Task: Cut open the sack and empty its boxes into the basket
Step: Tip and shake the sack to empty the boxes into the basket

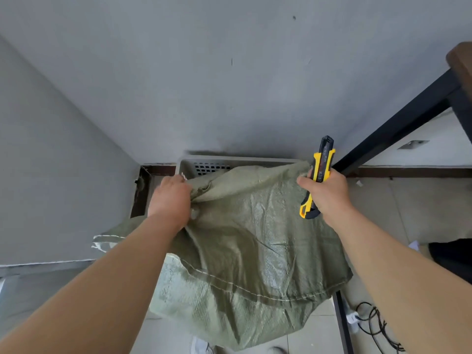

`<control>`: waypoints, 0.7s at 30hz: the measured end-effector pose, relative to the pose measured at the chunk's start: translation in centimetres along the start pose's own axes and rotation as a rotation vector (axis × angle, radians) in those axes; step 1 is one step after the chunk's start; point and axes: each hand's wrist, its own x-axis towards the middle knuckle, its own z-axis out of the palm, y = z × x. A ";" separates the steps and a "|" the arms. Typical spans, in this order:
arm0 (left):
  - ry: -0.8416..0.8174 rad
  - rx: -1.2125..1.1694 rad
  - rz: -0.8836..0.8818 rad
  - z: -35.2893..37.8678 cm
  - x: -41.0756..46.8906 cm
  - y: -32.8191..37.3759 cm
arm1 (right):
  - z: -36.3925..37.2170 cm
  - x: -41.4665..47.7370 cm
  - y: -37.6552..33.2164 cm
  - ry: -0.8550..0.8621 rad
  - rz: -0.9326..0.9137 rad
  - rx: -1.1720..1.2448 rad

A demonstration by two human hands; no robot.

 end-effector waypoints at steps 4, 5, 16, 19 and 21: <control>-0.012 -0.266 -0.189 0.6 1.1 0.3 | 0.4 -0.6 1.3 -0.040 0.029 -0.034; -0.016 -0.377 -0.232 1.0 1.2 0.4 | 0.5 -0.7 1.7 -0.049 0.032 -0.042; -0.010 -1.255 -0.624 7.9 4.1 -2.2 | -0.7 -3.6 5.2 -0.226 0.087 -0.191; 0.003 -1.248 -0.621 10.3 4.8 -3.1 | -1.2 -5.4 6.1 -0.276 0.111 -0.215; 0.024 -1.258 -0.612 10.2 4.6 -3.0 | -1.4 -6.7 6.8 -0.327 0.155 -0.220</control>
